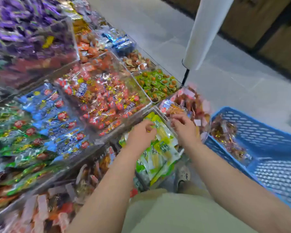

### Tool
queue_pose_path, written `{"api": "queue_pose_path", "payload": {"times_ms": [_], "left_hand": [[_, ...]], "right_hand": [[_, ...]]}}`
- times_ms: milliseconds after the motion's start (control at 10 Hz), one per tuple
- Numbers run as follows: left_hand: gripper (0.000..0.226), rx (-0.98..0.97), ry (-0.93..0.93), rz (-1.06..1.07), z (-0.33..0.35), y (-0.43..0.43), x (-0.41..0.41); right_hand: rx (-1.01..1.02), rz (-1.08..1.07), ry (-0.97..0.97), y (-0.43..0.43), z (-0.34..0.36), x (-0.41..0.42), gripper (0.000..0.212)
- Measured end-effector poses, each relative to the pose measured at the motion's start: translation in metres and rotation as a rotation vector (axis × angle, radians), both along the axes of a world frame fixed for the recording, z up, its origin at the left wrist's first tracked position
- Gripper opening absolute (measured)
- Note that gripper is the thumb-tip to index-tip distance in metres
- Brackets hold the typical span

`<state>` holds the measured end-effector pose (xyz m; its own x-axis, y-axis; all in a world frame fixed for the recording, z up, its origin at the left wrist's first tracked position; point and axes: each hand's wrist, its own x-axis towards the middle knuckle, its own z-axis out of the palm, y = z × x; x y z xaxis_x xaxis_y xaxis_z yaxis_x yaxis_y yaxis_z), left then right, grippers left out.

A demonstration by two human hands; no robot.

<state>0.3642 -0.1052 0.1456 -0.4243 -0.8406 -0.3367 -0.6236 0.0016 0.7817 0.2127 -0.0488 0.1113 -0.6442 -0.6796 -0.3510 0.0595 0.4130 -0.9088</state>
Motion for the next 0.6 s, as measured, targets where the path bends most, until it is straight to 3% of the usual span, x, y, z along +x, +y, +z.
{"api": "queue_pose_path", "payload": {"times_ms": [100, 200, 300, 400, 600], "left_hand": [[0.013, 0.280, -0.139, -0.173, -0.033, 0.039, -0.033], [0.023, 0.499, -0.319, -0.303, -0.065, 0.083, -0.058], [0.027, 0.525, -0.434, -0.368, -0.089, 0.107, -0.064], [0.021, 0.524, -0.526, -0.424, -0.104, 0.134, -0.081], [0.029, 0.475, -0.745, -0.578, -0.116, 0.174, -0.110]], "right_hand": [[0.327, 0.157, -0.076, 0.072, -0.033, -0.024, 0.017], [0.681, 0.161, -0.229, 0.178, -0.067, -0.040, 0.028], [0.818, -0.037, -0.378, 0.273, -0.091, -0.038, 0.028], [0.810, -0.255, -0.495, 0.358, -0.100, -0.033, 0.026], [0.772, -0.418, -0.612, 0.447, -0.104, -0.038, 0.018]]}}
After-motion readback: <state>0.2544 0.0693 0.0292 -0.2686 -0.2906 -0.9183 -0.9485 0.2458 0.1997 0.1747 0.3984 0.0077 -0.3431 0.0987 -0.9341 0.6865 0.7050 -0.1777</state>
